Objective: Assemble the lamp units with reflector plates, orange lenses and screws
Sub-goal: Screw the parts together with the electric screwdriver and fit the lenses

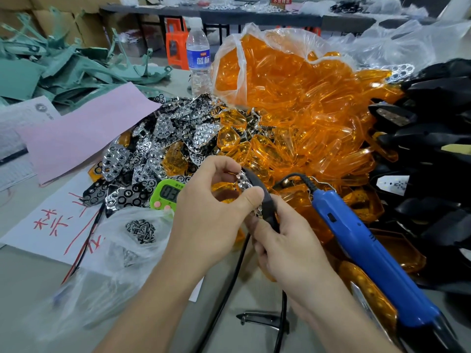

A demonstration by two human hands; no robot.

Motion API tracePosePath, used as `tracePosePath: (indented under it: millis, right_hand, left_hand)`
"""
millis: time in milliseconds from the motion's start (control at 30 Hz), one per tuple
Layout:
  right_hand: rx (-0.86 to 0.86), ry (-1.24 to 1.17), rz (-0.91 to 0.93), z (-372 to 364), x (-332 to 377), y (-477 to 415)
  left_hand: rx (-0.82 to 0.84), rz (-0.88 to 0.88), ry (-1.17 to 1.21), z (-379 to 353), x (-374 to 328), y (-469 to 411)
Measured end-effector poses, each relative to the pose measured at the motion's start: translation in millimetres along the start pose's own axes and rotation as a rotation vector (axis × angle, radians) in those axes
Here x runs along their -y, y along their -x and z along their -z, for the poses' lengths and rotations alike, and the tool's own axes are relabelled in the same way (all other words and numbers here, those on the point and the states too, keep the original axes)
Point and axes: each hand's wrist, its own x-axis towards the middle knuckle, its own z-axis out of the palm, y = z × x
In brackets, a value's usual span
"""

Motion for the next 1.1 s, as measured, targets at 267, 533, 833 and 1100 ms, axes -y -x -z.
tracePosePath:
  millis: [267, 533, 833, 1100]
  right_hand:
    - [0.003, -0.303, -0.138, 5, 12, 0]
    - [0.306, -0.709, -0.321, 17, 28, 6]
    - [0.365, -0.459, -0.280, 19, 23, 7]
    - [0.216, -0.277, -0.070, 6, 15, 2]
  left_hand:
    - [-0.107, 0.033, 0.332, 8, -6, -8]
    - [0.003, 0.023, -0.378, 33, 10, -18]
    - [0.124, -0.025, 0.246, 8, -4, -5]
    - [0.078, -0.004, 0.312, 12, -6, -6]
